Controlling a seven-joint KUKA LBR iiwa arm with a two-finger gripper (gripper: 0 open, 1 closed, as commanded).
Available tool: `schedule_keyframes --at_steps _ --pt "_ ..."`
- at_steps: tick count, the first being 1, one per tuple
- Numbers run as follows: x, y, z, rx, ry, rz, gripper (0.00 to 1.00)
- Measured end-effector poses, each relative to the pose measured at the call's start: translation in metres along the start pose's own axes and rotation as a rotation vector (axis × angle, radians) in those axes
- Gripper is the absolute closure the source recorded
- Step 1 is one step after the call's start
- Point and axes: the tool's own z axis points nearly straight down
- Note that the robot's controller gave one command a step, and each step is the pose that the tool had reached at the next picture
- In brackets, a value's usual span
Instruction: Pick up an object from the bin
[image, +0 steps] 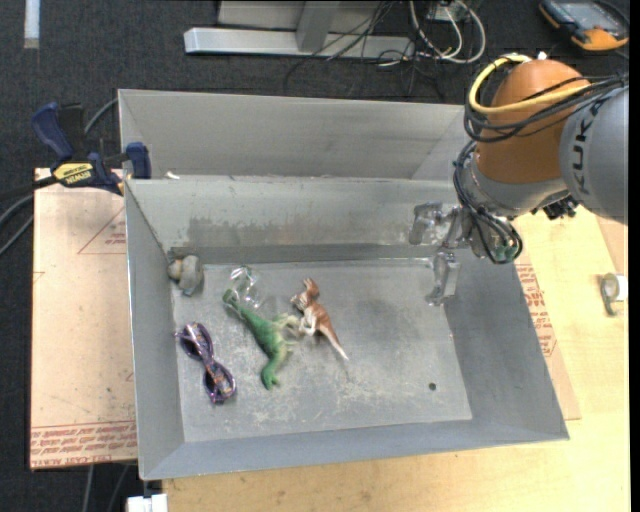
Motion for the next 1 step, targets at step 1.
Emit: schedule_keyframes --at_steps 1 --pt "-0.0014 0.0005 -0.0053 0.001 -0.007 -0.002 0.00"
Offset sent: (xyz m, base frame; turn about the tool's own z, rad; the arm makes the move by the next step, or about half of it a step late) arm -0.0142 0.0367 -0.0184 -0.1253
